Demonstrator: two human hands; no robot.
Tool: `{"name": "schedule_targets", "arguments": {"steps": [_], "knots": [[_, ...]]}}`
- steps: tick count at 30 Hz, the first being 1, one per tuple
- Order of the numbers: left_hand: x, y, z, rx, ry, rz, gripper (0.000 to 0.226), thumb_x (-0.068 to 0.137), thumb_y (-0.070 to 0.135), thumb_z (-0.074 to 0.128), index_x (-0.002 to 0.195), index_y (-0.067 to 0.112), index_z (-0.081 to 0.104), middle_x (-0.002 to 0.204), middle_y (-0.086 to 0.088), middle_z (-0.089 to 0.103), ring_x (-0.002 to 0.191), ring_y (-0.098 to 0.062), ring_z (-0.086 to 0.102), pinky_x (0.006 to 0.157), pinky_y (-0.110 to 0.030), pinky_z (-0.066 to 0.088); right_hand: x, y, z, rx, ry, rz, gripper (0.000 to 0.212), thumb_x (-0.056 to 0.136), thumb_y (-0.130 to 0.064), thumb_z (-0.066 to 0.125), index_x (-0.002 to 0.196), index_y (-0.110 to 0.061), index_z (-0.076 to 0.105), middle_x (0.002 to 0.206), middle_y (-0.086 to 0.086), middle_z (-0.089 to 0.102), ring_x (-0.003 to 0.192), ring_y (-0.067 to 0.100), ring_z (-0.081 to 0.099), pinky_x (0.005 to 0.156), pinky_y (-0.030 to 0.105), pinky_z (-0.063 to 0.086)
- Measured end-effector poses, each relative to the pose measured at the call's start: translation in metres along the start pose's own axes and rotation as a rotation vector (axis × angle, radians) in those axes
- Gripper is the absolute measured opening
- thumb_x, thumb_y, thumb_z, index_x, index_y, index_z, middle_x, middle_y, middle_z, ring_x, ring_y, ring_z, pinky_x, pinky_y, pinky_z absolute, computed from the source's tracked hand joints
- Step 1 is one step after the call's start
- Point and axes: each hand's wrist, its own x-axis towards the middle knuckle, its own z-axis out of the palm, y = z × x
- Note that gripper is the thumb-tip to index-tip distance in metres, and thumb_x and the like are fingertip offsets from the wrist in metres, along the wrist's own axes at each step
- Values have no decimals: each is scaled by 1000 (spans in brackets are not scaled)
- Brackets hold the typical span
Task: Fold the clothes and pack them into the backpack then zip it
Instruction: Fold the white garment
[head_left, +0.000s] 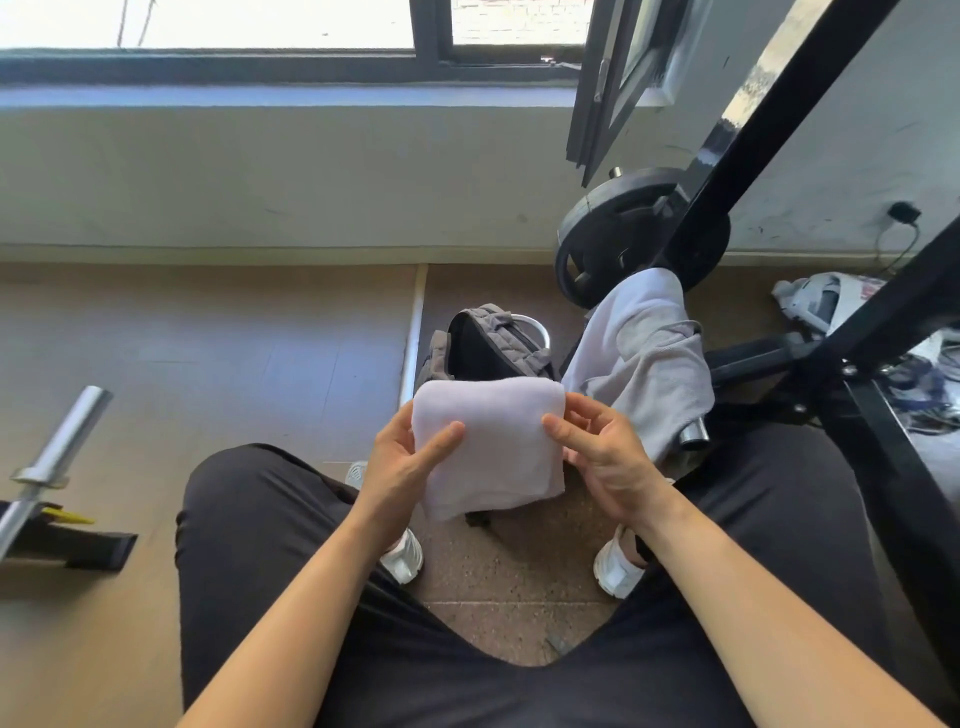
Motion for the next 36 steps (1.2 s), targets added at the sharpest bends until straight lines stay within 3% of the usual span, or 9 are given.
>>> {"name": "schedule_targets", "arguments": {"steps": [5, 10, 14, 18, 22, 28, 30, 33, 36], "knots": [[0, -2, 2, -20, -69, -101, 48, 85, 29, 80, 130, 24, 63, 119, -10, 74, 109, -30, 72, 90, -48, 60, 1, 5, -3, -32, -61, 72, 57, 78, -20, 82, 131, -20, 63, 125, 17, 69, 121, 34, 64, 103, 48, 51], [3, 0, 0, -10, -50, -279, 54, 84, 51, 71, 123, 12, 70, 117, -12, 76, 113, -35, 70, 103, -52, 53, 0, 4, 1, -23, -48, 152, 42, 89, -9, 72, 129, -13, 62, 124, 18, 70, 118, 36, 66, 100, 47, 54], [2, 1, -1, -89, -110, -497, 64, 84, 64, 69, 127, 16, 67, 123, -10, 74, 117, -29, 70, 104, -45, 51, 1, 2, -1, 33, -42, 165, 39, 93, -1, 66, 130, -8, 60, 124, 19, 70, 118, 35, 66, 97, 41, 57], [2, -1, 4, -53, -21, -299, 58, 73, 45, 86, 110, 2, 74, 108, -16, 78, 103, -33, 73, 78, -33, 59, 3, 4, -4, -74, -63, 128, 52, 89, 4, 70, 135, -16, 58, 125, 12, 69, 117, 28, 66, 99, 43, 56], [3, -2, 3, -77, 9, -121, 47, 76, 15, 87, 118, 8, 66, 106, -16, 76, 97, -34, 74, 76, -37, 61, 7, 5, -2, -183, 34, 47, 56, 85, 5, 73, 130, -25, 60, 124, 8, 66, 116, 28, 64, 99, 43, 56], [1, 2, 4, -65, 8, -66, 59, 77, 15, 78, 127, 16, 47, 101, -8, 76, 91, -28, 75, 69, -33, 61, 5, 5, -2, -72, 83, 86, 49, 84, 2, 76, 124, -11, 52, 124, 14, 65, 119, 36, 63, 103, 52, 52], [2, 2, 3, -118, -8, -50, 61, 80, 10, 75, 132, 20, 45, 105, -6, 76, 94, -26, 75, 71, -32, 61, 4, 4, -4, 130, -46, 195, 62, 84, -4, 76, 138, -9, 46, 134, 18, 64, 123, 36, 62, 107, 51, 48], [1, 5, 3, -171, -77, -41, 56, 86, 2, 71, 137, 8, 48, 116, -17, 73, 101, -31, 74, 76, -34, 61, -2, 1, 0, 101, -298, 291, 54, 87, -14, 70, 138, -6, 56, 135, 17, 64, 127, 31, 61, 110, 43, 45], [0, 4, 2, -169, -93, -59, 42, 86, 5, 71, 126, 0, 60, 113, -22, 73, 99, -33, 73, 77, -35, 61, -5, 4, 4, 23, -302, 287, 51, 82, -10, 74, 131, -6, 61, 127, 16, 69, 119, 28, 66, 103, 37, 51]]}}
